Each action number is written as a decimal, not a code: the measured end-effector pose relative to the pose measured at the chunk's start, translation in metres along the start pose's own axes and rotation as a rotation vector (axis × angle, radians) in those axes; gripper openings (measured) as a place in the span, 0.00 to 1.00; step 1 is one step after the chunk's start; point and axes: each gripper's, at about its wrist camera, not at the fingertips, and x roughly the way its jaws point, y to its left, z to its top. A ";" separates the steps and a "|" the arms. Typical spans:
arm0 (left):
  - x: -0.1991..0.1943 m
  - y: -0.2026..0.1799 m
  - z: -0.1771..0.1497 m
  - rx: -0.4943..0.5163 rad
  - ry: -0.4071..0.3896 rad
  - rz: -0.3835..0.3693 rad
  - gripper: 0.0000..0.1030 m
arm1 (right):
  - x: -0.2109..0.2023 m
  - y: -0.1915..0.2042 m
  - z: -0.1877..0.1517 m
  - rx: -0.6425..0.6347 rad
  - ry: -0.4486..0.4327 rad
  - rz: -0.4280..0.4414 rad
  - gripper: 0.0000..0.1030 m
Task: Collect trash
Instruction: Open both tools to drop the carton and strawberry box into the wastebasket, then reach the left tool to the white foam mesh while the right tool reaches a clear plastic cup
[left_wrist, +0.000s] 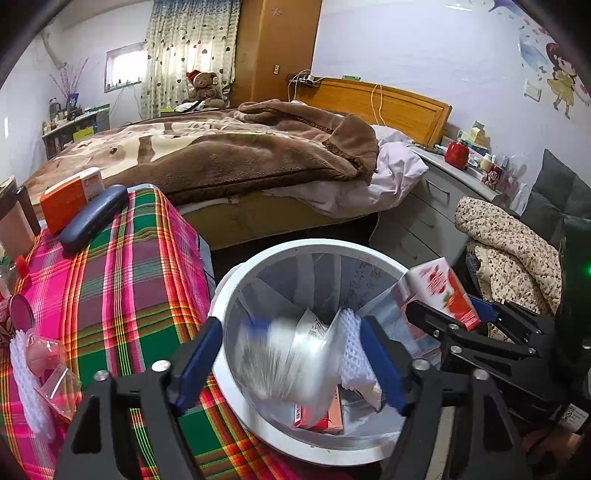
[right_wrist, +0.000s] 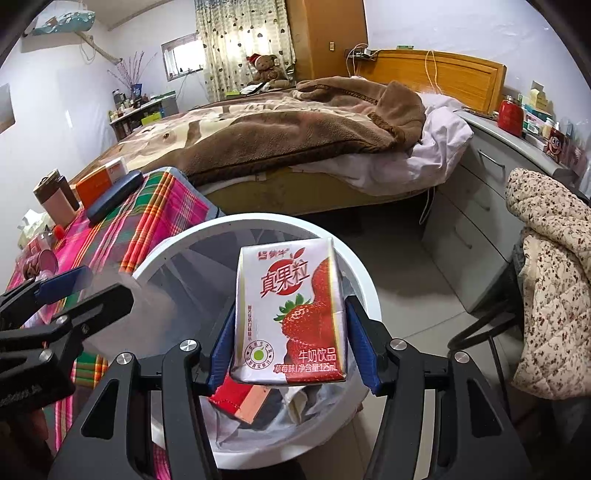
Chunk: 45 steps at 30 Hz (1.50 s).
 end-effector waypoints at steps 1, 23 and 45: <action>-0.002 0.000 0.000 -0.002 -0.005 -0.008 0.78 | 0.000 0.000 0.000 -0.001 -0.006 -0.001 0.66; -0.071 0.042 -0.009 -0.074 -0.100 0.082 0.79 | -0.031 0.034 0.007 -0.037 -0.099 0.053 0.66; -0.132 0.158 -0.063 -0.275 -0.121 0.301 0.79 | -0.023 0.115 0.010 -0.148 -0.131 0.232 0.73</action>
